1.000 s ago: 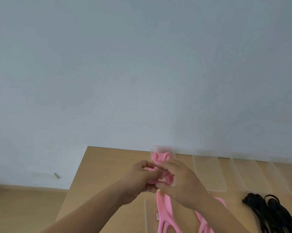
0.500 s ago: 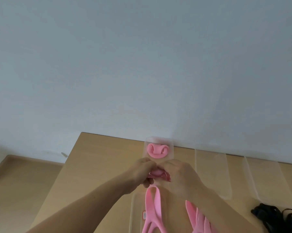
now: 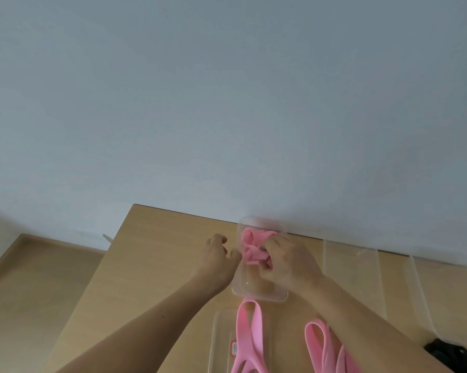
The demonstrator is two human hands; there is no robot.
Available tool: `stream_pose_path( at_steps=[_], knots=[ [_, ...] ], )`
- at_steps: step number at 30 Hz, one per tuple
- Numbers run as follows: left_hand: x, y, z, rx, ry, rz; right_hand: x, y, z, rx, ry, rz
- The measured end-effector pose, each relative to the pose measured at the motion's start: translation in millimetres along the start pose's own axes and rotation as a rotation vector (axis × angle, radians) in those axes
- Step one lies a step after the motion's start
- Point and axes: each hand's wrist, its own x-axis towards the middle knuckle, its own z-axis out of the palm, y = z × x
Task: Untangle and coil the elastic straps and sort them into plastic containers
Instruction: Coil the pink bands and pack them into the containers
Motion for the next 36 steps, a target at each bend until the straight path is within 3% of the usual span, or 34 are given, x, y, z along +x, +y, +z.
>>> stream_pose_path(
  at_steps=[3, 13, 18, 20, 23, 27, 32, 36],
  knots=[
    [-1.6, -6.8, 7.2, 0.049, -0.094, 0.027, 5.3, -0.5, 7.5, -0.050, -0.066, -0.028],
    [-1.7, -3.5, 2.7, 0.093, -0.143, 0.100, 11.3, 2.8, 10.3, -0.160, -0.295, -0.130],
    [-1.8, -1.5, -1.6, 0.071, -0.195, 0.089, 12.0, -4.7, -1.0, -0.204, -0.130, -0.336],
    [-1.8, -1.2, -3.2, 0.075, -0.215, 0.086, 12.5, -2.5, 1.2, -0.191, -0.163, -0.300],
    [-3.2, -1.4, -4.1, 0.058, -0.224, 0.088, 17.6, 0.3, 10.1, -0.114, -0.291, -0.060],
    [-5.4, -1.2, -2.9, 0.041, -0.214, 0.077, 16.4, -0.8, 21.1, -0.141, -0.343, -0.043],
    [-6.6, 2.0, -0.3, 0.097, -0.181, 0.073, 8.5, -2.0, 12.5, -0.238, -0.146, -0.126],
    [-8.9, 1.3, 4.6, 0.209, -0.096, 0.130, -0.3, -4.0, 11.6, -0.237, -0.075, -0.025]
  ],
)
